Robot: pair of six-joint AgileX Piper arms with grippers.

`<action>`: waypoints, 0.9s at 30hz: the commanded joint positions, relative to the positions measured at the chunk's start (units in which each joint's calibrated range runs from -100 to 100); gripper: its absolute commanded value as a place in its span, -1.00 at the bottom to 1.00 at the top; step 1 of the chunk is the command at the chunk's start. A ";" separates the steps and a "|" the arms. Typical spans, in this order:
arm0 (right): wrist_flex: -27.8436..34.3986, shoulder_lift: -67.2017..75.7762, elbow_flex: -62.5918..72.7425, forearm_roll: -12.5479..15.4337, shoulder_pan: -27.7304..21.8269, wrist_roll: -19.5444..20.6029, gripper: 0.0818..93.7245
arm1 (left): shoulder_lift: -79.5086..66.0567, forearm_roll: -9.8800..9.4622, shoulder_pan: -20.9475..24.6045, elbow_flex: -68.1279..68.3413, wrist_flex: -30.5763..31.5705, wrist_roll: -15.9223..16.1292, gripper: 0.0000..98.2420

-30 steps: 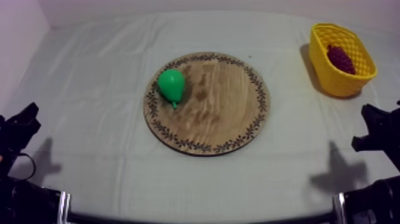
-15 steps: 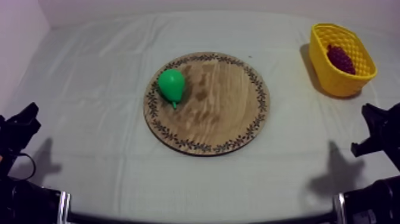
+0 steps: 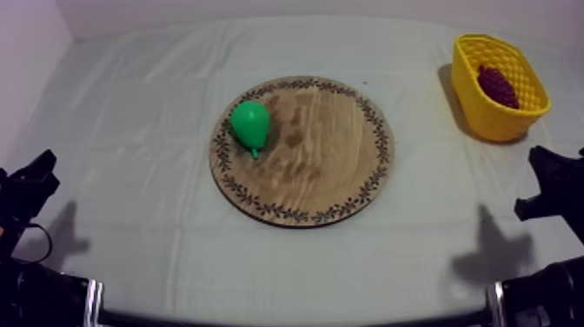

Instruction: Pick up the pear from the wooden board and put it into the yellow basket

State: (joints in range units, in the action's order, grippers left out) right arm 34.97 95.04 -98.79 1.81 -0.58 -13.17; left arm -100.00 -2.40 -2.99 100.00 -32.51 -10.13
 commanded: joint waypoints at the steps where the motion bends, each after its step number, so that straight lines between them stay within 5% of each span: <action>1: -1.07 -1.19 1.87 0.16 0.74 -1.28 -0.99 | 0.00 -0.02 -0.01 0.00 0.01 0.00 -1.00; 15: 1.46 -29.99 36.28 3.18 6.34 -1.50 -0.99 | 0.00 -0.02 -0.01 0.00 0.01 0.00 -1.00; 27: 9.45 -59.54 67.11 -8.62 18.82 12.96 -0.99 | 0.00 -0.02 -0.01 0.00 0.01 0.00 -1.00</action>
State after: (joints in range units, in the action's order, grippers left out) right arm 42.75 43.61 -40.24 -5.58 15.81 -3.66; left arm -100.00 -2.40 -2.99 100.00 -32.51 -10.13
